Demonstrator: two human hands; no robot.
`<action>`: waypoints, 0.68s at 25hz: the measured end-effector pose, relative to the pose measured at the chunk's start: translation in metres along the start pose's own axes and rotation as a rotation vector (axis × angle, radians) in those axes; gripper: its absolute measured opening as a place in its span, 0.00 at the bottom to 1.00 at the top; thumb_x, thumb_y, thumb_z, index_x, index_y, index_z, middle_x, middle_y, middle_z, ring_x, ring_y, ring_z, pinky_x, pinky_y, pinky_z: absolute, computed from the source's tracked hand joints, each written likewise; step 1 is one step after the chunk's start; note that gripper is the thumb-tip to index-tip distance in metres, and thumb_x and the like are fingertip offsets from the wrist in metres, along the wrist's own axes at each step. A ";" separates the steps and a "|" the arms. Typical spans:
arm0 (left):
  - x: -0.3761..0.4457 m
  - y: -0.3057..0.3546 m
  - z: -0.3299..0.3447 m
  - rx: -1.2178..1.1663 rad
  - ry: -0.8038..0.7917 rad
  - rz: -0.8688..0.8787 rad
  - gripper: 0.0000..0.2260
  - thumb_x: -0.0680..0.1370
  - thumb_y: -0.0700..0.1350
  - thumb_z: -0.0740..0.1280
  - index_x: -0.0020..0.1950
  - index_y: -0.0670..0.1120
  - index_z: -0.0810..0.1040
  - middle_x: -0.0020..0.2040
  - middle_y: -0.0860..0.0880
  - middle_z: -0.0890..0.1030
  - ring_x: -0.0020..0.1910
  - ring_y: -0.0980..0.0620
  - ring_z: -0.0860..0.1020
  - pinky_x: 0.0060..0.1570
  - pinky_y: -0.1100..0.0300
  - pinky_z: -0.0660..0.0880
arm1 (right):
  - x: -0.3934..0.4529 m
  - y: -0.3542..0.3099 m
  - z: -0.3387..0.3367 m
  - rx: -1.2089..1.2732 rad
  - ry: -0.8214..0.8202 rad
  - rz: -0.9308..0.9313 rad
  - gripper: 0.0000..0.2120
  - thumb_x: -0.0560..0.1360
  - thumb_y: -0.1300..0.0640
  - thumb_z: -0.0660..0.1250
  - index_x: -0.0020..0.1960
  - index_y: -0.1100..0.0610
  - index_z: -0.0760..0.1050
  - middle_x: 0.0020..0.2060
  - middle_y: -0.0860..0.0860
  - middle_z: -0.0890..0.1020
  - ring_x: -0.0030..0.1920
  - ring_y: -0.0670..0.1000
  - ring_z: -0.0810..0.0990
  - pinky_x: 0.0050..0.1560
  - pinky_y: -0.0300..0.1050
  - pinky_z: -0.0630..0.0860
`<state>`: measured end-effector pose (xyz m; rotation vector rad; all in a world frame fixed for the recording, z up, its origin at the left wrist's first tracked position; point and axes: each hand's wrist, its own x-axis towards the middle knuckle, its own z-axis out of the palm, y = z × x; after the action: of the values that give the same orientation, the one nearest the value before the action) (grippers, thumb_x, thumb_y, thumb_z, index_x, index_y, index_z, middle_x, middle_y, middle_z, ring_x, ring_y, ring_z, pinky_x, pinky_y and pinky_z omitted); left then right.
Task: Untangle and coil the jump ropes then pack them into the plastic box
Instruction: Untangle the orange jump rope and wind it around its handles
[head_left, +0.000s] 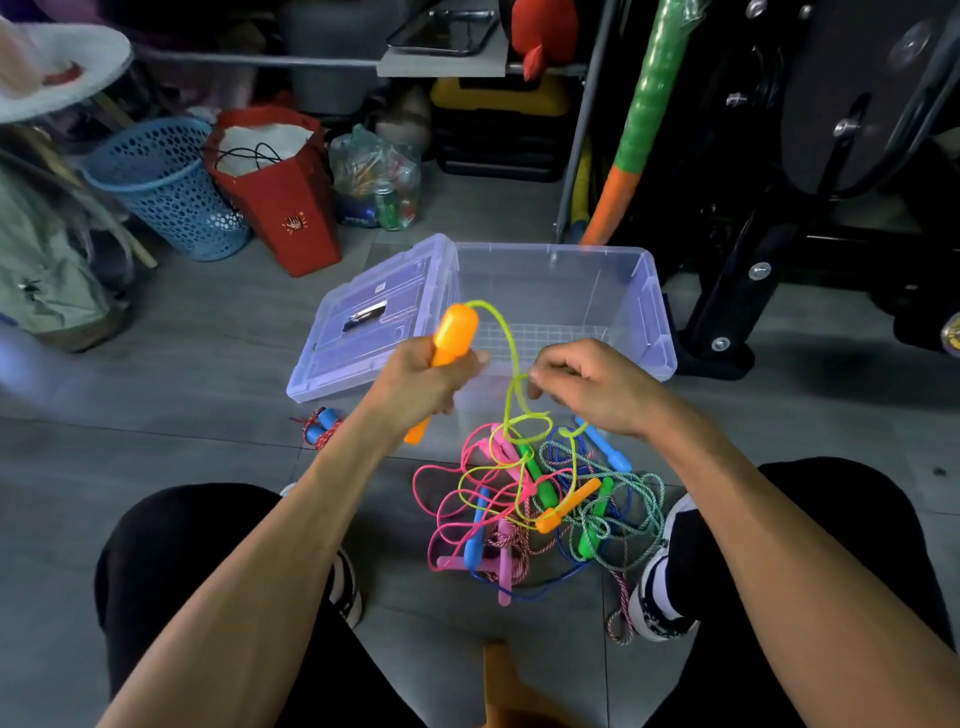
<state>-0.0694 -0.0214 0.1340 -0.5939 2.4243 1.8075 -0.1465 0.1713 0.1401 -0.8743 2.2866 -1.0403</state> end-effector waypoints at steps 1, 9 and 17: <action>0.001 0.000 -0.005 -0.034 0.033 0.021 0.08 0.77 0.47 0.70 0.41 0.45 0.79 0.30 0.51 0.75 0.26 0.54 0.70 0.31 0.62 0.70 | 0.000 0.002 -0.003 0.043 0.011 0.001 0.13 0.81 0.57 0.60 0.40 0.56 0.79 0.22 0.42 0.69 0.25 0.43 0.65 0.31 0.40 0.62; 0.000 0.000 -0.006 -0.174 0.131 -0.019 0.07 0.75 0.45 0.71 0.39 0.45 0.79 0.28 0.55 0.78 0.24 0.55 0.69 0.27 0.63 0.67 | -0.001 0.009 -0.004 0.097 0.025 -0.025 0.12 0.81 0.56 0.62 0.42 0.56 0.79 0.23 0.42 0.71 0.26 0.43 0.67 0.34 0.42 0.66; -0.005 -0.004 -0.003 0.150 -0.046 0.036 0.11 0.74 0.46 0.74 0.54 0.45 0.80 0.35 0.51 0.76 0.26 0.58 0.70 0.28 0.67 0.69 | -0.007 0.006 -0.005 -0.011 0.046 -0.078 0.11 0.81 0.56 0.61 0.45 0.56 0.80 0.24 0.41 0.71 0.27 0.43 0.67 0.32 0.40 0.63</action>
<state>-0.0632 -0.0240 0.1330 -0.4936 2.5269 1.6130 -0.1476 0.1816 0.1396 -0.9607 2.3142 -1.0932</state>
